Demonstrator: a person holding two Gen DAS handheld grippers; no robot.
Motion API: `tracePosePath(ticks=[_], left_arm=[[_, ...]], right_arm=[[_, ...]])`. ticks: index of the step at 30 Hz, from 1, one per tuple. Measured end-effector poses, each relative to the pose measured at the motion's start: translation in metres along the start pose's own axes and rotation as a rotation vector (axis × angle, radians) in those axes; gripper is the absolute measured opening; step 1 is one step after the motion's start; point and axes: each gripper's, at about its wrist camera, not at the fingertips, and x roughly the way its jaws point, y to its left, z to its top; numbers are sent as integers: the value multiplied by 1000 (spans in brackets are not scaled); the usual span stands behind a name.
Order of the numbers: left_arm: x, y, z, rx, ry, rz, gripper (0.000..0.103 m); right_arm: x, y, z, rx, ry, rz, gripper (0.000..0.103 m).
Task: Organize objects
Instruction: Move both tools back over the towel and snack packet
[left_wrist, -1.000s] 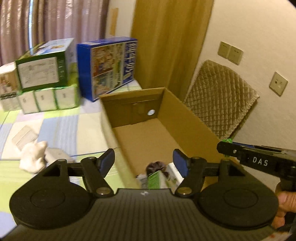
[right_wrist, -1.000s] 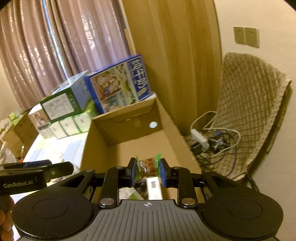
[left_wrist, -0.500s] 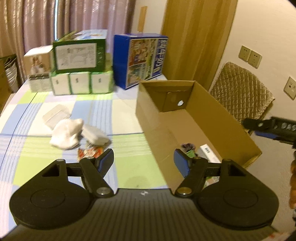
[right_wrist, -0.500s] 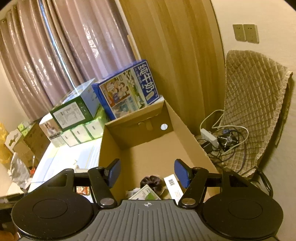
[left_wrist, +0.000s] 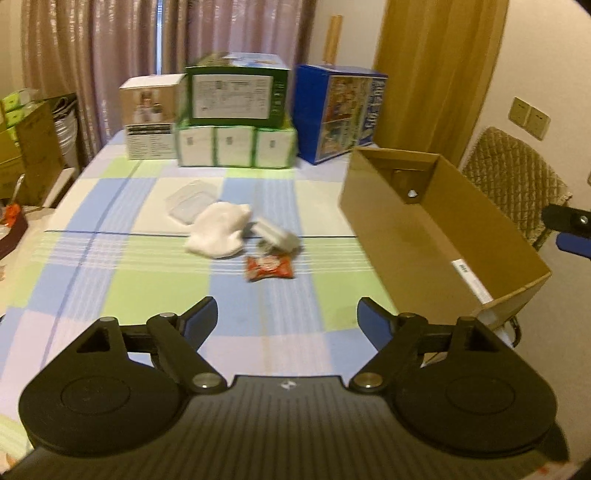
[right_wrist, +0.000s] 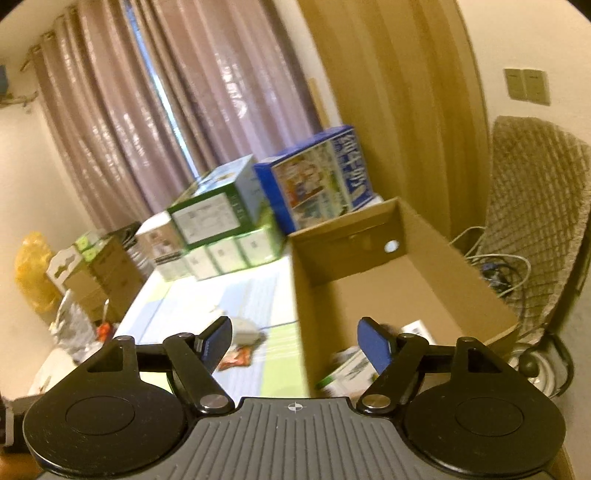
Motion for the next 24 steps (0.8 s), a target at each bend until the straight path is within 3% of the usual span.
tracePosePath(ticks=[15,24], left_arm=[[-25,60,-14,-68,-11,89,97],[-24,76,-17,-87,-11,110,101]], right_arm=[[19,72,-31,-95,71,82,83],[29,87,-39,-117,83,91,89]])
